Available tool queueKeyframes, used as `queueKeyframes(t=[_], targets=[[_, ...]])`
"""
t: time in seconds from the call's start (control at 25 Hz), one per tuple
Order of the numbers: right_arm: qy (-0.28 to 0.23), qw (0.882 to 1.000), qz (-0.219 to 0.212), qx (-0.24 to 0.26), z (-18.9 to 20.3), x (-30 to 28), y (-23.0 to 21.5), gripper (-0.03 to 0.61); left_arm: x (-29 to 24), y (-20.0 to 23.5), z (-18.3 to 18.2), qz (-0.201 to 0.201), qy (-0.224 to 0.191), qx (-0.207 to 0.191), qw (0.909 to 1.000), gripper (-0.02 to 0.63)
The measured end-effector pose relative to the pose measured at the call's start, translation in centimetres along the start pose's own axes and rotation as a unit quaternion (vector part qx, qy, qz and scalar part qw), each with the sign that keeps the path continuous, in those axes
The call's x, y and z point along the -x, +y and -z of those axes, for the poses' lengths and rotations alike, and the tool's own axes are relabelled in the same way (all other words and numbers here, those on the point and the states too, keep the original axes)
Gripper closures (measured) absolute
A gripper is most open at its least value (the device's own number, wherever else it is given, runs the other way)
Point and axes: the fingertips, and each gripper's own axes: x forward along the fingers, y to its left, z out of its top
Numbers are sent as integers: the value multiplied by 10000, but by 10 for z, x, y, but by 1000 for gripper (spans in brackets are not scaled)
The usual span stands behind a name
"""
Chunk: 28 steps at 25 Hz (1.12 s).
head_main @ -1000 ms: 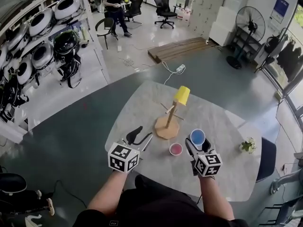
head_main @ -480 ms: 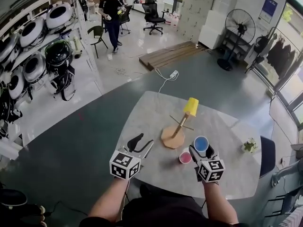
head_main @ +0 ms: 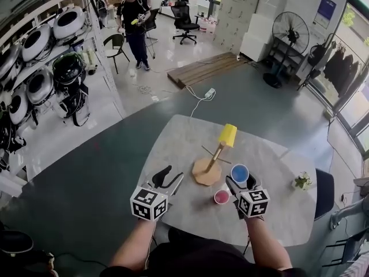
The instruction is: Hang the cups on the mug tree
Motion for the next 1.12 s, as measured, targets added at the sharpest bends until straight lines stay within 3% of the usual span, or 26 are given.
queueKeyframes(t=[0.52, 0.92, 1.12], targets=[[592, 9975, -161, 356, 21, -26, -25, 236, -22, -8, 15, -154, 204, 202, 9995, 405], [897, 9811, -351, 1676, 6, -43, -13, 236, -19, -11, 24, -209, 314, 345, 9987, 405], [1183, 9556, -566, 2640, 4, -50, -2, 236, -13, -8, 30, -236, 369, 497, 9978, 408]])
